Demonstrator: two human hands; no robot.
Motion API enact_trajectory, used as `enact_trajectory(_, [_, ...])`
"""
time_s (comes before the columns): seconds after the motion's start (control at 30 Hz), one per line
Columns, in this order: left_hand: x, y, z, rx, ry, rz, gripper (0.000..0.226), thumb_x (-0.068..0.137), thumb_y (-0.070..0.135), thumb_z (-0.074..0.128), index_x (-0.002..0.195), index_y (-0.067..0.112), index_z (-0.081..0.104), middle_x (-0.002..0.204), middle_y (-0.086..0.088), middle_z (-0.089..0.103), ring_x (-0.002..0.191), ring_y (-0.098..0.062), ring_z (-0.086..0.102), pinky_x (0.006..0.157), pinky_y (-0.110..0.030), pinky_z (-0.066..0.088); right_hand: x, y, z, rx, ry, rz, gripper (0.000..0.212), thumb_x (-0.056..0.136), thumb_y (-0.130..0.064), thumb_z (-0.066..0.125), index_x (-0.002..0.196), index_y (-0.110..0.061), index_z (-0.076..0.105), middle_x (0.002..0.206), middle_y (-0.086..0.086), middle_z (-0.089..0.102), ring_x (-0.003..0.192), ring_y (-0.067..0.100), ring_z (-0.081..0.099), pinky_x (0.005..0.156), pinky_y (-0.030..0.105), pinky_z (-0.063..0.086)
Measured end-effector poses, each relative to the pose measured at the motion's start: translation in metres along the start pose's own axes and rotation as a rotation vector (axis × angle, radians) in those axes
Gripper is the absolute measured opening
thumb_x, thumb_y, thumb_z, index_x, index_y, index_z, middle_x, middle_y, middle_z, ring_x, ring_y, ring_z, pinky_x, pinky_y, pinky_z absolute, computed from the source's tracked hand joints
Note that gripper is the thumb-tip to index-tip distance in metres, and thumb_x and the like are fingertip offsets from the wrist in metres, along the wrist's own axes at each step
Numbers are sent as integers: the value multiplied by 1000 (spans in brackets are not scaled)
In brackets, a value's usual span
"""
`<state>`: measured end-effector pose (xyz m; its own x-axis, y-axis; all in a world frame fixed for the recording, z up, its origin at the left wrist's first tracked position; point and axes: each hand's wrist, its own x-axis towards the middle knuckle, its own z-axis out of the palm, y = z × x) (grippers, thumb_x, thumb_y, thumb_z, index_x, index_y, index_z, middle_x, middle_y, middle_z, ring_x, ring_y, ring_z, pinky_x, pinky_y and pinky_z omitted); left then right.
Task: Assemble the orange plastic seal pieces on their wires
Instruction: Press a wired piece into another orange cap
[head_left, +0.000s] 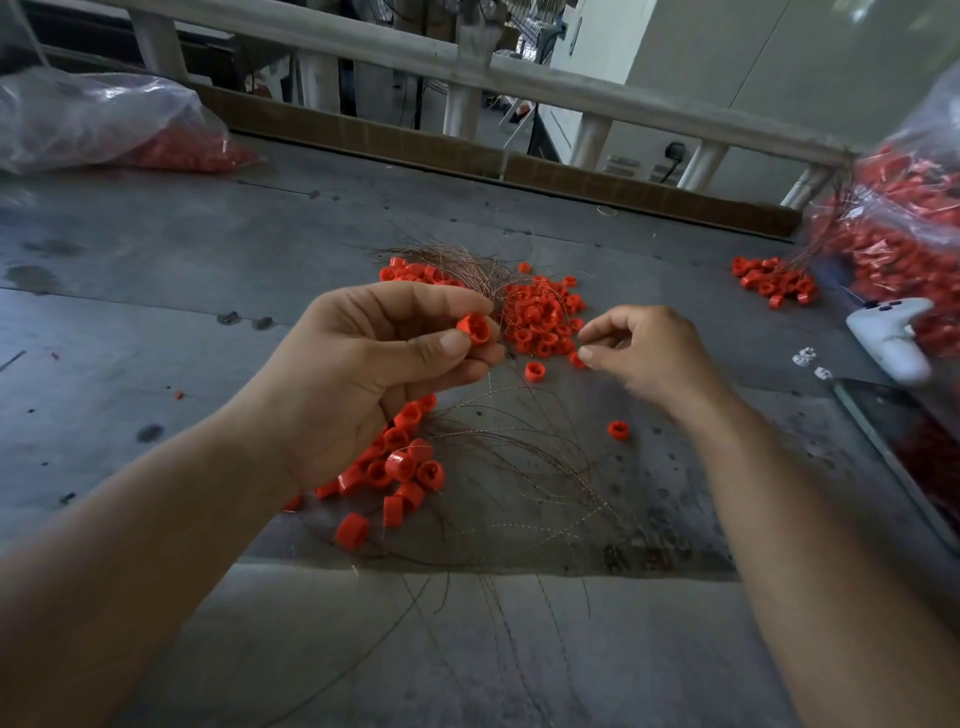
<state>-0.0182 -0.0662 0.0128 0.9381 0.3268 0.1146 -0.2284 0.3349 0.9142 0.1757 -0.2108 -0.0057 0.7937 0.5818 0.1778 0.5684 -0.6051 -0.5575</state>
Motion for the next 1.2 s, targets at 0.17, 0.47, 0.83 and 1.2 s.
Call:
enact_trajectory(0.17, [1, -1, 0, 4, -9, 0, 23, 64, -2, 56, 76, 6, 74, 76, -8, 72, 71, -15, 70, 61, -18, 54, 0, -1, 2, -65, -5, -11, 23, 79, -12, 69, 66, -27, 57, 66, -15, 53, 61, -3, 46, 52, 7, 33])
enact_trajectory(0.47, [2, -2, -2, 21, 8, 2, 24, 64, -2, 57, 78, 6, 74, 76, -8, 72, 72, -15, 70, 62, -17, 54, -9, -20, -19, 675, 31, 49, 24, 85, 2, 56, 76, -19, 62, 66, -3, 63, 54, 2, 60, 50, 14, 46])
enact_trajectory(0.83, [1, -2, -1, 91, 27, -6, 25, 62, -1, 57, 77, 9, 75, 75, -7, 72, 70, -14, 70, 60, -17, 53, -35, -59, -12, 1128, -374, 45, 13, 70, -16, 55, 81, -10, 59, 59, 1, 66, 51, 7, 62, 46, 16, 50])
enact_trajectory(1.2, [1, -3, 0, 139, 17, 5, 25, 62, 2, 58, 78, 12, 75, 75, -5, 73, 71, -13, 70, 61, -16, 53, -40, -61, -5, 1049, -398, -73, 17, 67, -8, 58, 83, -11, 64, 68, -3, 66, 64, 7, 64, 58, 18, 52])
